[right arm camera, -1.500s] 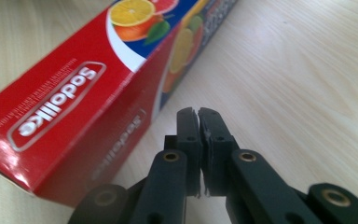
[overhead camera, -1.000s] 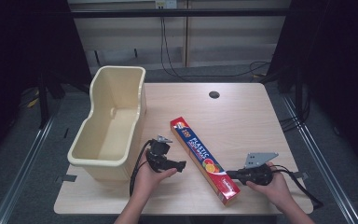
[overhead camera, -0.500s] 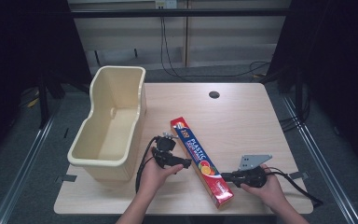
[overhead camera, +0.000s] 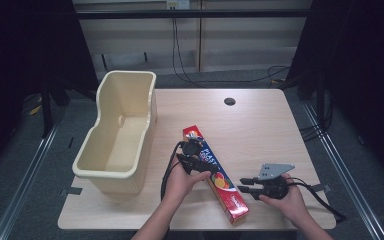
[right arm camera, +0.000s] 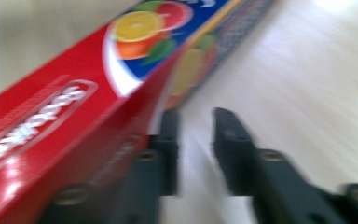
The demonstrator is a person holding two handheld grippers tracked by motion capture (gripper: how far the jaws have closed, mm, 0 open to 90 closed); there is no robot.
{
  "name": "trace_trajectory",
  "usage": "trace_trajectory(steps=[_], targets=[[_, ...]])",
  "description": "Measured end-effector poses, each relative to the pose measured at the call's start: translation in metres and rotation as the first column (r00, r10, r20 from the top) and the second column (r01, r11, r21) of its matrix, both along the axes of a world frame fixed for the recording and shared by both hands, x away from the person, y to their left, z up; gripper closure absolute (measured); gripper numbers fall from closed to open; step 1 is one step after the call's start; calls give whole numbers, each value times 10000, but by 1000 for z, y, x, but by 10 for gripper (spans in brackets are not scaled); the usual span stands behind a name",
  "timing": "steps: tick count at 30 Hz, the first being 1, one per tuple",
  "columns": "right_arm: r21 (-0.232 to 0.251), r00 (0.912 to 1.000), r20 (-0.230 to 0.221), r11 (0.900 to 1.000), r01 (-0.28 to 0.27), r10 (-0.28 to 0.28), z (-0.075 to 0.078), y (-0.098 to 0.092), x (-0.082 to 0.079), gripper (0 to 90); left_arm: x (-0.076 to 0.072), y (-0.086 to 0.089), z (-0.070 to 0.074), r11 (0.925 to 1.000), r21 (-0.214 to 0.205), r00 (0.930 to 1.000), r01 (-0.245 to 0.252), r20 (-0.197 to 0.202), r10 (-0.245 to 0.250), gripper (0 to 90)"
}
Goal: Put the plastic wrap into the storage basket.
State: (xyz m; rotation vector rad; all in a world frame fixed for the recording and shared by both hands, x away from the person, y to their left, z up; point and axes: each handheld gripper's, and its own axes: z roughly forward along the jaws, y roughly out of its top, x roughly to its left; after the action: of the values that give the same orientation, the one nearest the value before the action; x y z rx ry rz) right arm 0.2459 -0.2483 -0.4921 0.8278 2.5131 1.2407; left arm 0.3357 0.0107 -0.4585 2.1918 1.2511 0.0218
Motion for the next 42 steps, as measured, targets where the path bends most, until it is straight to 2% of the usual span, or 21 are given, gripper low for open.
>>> trace_trajectory(steps=[2, 4, 5, 7, 8, 10, 11, 12, 13, 14, 17, 20, 22, 25, 32, 36, 39, 40, 41, 42], targets=[[30, 9995, 21, 9995, 307, -307, 2, -3, 1, 569, 2, -4, 0, 9998, 82, 9998, -172, -60, 172, 0], [-176, 9981, 36, 9979, 615, -615, 2, -4, 1, 456, 3, -9, 0, 9995, 150, 9995, -288, 125, 286, 0], [-277, 9981, 22, 9978, 609, -609, 2, -6, 2, 431, 3, -11, 1, 9991, 144, 9992, -387, 85, 386, 0], [-384, 9954, 15, 9947, 953, -953, 2, -9, 3, 318, 5, -18, 1, 9987, 184, 9989, -471, -21, 472, 0], [-361, 9933, -79, 9927, 1152, -1155, 3, -12, 4, 290, 5, -22, 1, 9967, 295, 9972, -750, -56, 752, 0], [-270, 9906, 5, 9903, 1365, -1365, 4, -18, 5, 253, 5, -26, 1, 9943, 235, 9946, -1036, -62, 1038, 0], [-252, 9893, 16, 9890, 1459, -1459, 5, -20, 5, 237, 6, -26, 1, 9951, 266, 9954, -949, -88, 951, 0], [-203, 9872, 25, 9870, 1593, -1593, 5, -22, 5, 233, 7, -26, 0, 9948, 259, 9950, -988, -125, 991, 0], [-107, 9864, 28, 9863, 1643, -1643, 6, -24, 5, 231, 8, -28, -1, 9921, 174, 9918, -1245, -277, 1249, 0], [13, 9839, 7, 9839, 1785, -1785, 6, -27, 6, 214, 8, -32, -3, 9876, 297, 9872, -1539, -372, 1550, 0], [119, 9800, -2, 9799, 1991, -1991, 7, -31, 7, 205, 9, -34, -6, 9856, 377, 9852, -1646, -422, 1662, 0], [181, 9801, 40, 9800, 1984, -1985, 8, -32, 7, 204, 9, -34, -8, 9880, 290, 9878, -1517, -305, 1525, 0], [216, 9807, 7, 9805, 1953, -1954, 8, -33, 6, 203, 10, -34, -8, 9885, 246, 9876, -1492, -461, 1502, 0], [202, 9809, 27, 9807, 1944, -1945, 7, -33, 7, 203, 16, -33, -7, 9928, 366, 9918, -1140, -537, 1159, 0], [276, 9796, 92, 9793, 2005, -2008, 8, -35, 7, 207, 32, -24, -5, 9933, 933, 9947, -680, -706, 747, 31], [354, 9800, 70, 9794, 1987, -1991, 8, -35, 7, 210, 38, -15, 0, 9906, 1191, 9940, -676, -775, 771, 104], [379, 9801, 75, 9795, 1977, -1982, 9, -36, 7, 210, 42, -9, 5, 9857, 1608, 9950, -510, -769, 640, 159], [405, 9807, 37, 9799, 1952, -1955, 8, -35, 8, 211, 42, -8, 6, 9847, 1664, 9960, -515, -641, 629, 178], [387, 9809, 24, 9802, 1941, -1943, 8, -36, 8, 212, 43, -6, 8, 9819, 1831, 9951, -474, -769, 624, 197], [367, 9804, 41, 9797, 1969, -1972, 8, -36, 8, 212, 44, -4, 9, 9787, 2013, 9961, -406, -686, 554, 215]])
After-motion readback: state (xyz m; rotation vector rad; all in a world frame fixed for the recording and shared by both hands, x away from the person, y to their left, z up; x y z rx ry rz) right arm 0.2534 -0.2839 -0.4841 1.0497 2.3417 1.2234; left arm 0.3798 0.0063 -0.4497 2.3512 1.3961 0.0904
